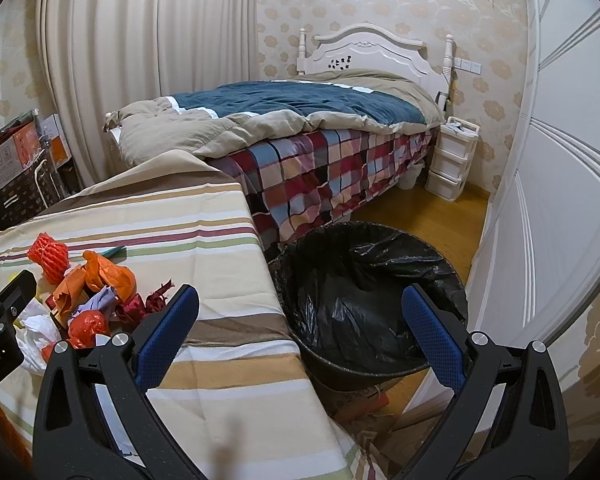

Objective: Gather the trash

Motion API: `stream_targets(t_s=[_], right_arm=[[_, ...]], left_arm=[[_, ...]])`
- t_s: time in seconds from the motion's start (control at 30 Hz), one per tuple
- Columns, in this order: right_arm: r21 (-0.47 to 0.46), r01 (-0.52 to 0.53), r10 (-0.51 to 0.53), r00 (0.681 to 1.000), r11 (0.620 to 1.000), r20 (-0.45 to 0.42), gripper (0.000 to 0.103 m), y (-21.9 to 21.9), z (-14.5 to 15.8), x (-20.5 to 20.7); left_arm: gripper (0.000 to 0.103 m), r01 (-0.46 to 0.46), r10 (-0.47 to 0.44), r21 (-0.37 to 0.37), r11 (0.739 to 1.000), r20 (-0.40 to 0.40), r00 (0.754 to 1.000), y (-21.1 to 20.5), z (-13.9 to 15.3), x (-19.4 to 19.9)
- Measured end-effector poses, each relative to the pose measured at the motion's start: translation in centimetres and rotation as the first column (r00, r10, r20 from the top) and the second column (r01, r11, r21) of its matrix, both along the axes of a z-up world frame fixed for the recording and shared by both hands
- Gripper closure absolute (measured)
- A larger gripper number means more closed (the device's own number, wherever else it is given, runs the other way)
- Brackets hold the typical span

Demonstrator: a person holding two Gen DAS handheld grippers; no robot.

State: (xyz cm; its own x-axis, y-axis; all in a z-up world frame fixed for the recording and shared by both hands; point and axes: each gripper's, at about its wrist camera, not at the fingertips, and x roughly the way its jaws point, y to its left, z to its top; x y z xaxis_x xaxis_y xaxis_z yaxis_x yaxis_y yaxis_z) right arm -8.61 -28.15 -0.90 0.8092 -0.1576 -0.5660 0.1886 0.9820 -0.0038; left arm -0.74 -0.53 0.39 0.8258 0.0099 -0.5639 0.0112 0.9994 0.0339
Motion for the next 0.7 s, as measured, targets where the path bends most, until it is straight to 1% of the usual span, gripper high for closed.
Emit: stream_targets(t_s=[0.7], right_arm=[[0.001,0.001,-0.001,1.000,1.000,-0.002,0.004,-0.06,-0.11,0.04]], left_arm=[[0.006,0.005,-0.005,-0.003,1.000,-0.008,1.000,-0.22,-0.73,-0.13]])
